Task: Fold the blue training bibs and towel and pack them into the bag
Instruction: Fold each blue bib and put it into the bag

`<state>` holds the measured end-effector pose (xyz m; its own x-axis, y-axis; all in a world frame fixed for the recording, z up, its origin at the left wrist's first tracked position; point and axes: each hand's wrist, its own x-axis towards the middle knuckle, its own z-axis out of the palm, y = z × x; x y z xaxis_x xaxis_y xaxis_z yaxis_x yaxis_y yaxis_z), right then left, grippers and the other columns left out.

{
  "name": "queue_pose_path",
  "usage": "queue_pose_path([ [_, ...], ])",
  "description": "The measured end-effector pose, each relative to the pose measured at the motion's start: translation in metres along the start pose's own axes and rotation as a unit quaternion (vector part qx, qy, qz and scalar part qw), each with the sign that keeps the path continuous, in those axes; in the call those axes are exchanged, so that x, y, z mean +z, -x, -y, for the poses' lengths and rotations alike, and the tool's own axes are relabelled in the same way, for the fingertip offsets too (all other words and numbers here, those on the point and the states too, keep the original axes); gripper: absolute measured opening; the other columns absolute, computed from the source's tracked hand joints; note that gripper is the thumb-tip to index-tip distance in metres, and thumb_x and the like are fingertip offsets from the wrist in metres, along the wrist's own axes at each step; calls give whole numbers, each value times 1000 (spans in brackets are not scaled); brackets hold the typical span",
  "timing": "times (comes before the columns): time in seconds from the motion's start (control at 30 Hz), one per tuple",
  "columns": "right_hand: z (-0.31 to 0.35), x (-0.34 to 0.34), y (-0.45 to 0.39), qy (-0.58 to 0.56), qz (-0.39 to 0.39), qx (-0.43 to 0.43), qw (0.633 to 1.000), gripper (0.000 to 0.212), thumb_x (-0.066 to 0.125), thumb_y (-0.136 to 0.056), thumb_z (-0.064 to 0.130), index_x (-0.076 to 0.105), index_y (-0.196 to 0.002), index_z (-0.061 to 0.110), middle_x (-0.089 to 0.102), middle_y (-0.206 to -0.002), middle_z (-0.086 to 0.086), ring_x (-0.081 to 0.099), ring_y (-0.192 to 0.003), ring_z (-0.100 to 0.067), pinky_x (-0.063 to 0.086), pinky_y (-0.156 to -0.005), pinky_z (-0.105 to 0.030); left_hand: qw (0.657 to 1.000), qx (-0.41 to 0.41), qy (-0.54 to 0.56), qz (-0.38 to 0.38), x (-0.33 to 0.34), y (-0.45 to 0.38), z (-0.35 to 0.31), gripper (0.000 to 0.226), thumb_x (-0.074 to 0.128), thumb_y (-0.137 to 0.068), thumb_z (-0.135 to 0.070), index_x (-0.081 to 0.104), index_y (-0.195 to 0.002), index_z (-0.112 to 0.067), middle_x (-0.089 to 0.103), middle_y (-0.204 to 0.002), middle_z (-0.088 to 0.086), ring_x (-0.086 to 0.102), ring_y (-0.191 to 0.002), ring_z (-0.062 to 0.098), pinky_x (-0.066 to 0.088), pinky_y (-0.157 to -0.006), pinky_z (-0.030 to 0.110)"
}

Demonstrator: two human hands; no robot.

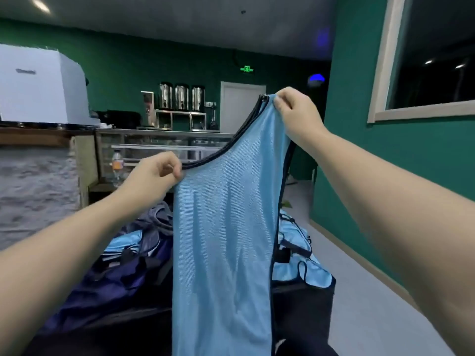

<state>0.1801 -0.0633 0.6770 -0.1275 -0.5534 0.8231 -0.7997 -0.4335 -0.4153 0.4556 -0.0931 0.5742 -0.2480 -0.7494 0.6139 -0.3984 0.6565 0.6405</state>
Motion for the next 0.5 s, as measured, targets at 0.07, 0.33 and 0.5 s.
queue_pose_path([
  [0.07,-9,9,8,8,12,11,1000,17,42,-102,24,55,-94,17,51,-77,7,41,-65,-5,30,-51,-11,1000,-24,9,17,6,4,12,45,55,-90,2,64,-61,-31,61,-73,8,49,-71,20,39,-72,33],
  [0.33,-32,29,42,5,51,43,998,15,42,-102,24,54,-94,18,48,-74,6,38,-60,-4,30,-47,-9,993,-89,69,40,34,33,37,47,51,-96,-6,76,-70,-37,73,-73,-6,59,-63,12,54,-65,34],
  [0.5,-40,41,44,7,67,60,996,17,42,-102,26,55,-93,20,49,-73,9,39,-61,-4,29,-48,-10,986,-108,119,36,46,37,51,42,49,-96,-3,74,-77,-30,73,-79,-1,63,-70,7,52,-65,20],
])
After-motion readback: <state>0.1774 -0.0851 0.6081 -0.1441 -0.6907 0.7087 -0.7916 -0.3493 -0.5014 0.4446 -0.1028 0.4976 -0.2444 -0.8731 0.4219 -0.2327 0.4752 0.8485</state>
